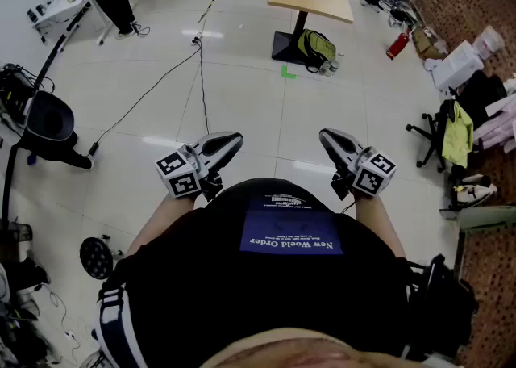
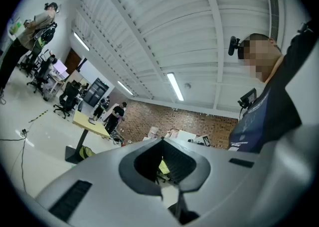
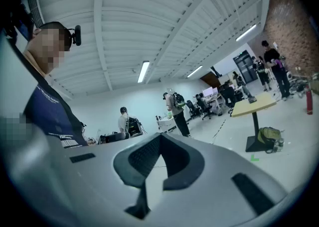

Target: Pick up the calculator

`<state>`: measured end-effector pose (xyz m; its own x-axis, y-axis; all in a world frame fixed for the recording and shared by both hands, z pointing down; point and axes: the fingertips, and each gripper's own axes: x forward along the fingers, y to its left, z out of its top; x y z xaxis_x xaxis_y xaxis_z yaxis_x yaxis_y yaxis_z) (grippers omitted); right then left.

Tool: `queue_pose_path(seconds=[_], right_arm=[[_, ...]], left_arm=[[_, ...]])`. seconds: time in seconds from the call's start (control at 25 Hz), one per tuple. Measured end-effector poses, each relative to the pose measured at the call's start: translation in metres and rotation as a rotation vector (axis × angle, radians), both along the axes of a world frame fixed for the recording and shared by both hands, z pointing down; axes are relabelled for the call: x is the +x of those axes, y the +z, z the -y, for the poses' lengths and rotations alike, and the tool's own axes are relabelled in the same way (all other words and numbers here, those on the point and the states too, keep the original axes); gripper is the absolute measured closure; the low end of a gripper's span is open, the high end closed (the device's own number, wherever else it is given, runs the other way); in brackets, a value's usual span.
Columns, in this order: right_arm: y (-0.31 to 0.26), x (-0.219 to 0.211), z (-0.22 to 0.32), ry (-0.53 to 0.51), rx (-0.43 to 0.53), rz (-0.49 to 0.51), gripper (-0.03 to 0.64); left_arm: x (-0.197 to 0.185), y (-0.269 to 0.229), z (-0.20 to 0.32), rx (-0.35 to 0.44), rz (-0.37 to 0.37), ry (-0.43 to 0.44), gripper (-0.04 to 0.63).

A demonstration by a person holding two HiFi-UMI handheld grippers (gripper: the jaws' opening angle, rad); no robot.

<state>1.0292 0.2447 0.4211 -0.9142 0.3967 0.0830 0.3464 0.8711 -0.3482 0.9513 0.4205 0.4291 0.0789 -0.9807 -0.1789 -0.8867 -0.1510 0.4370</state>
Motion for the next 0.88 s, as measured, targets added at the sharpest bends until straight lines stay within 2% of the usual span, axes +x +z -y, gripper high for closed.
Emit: queue_pose_path(seconds=[0.2, 0.52, 0.72, 0.88], right_arm=[[-0.004, -0.04, -0.026, -0.017, 0.004, 0.007, 0.63], [0.0, -0.123, -0.103, -0.1, -0.011, 0.002, 0.63], [0.007, -0.174, -0.141, -0.174, 0.003, -0.019, 0.63], [0.014, -0.21, -0.146, -0.224, 0.014, -0.034, 0.63]], left_arm=[[-0.037, -0.001, -0.036, -0.002, -0.002, -0.038, 0.589], [-0.106, -0.001, -0.123, -0.029, 0.019, -0.14, 0.589], [-0.145, 0.008, -0.168, -0.035, -0.003, -0.22, 0.589], [-0.171, 0.019, -0.178, -0.04, -0.03, -0.275, 0.589]])
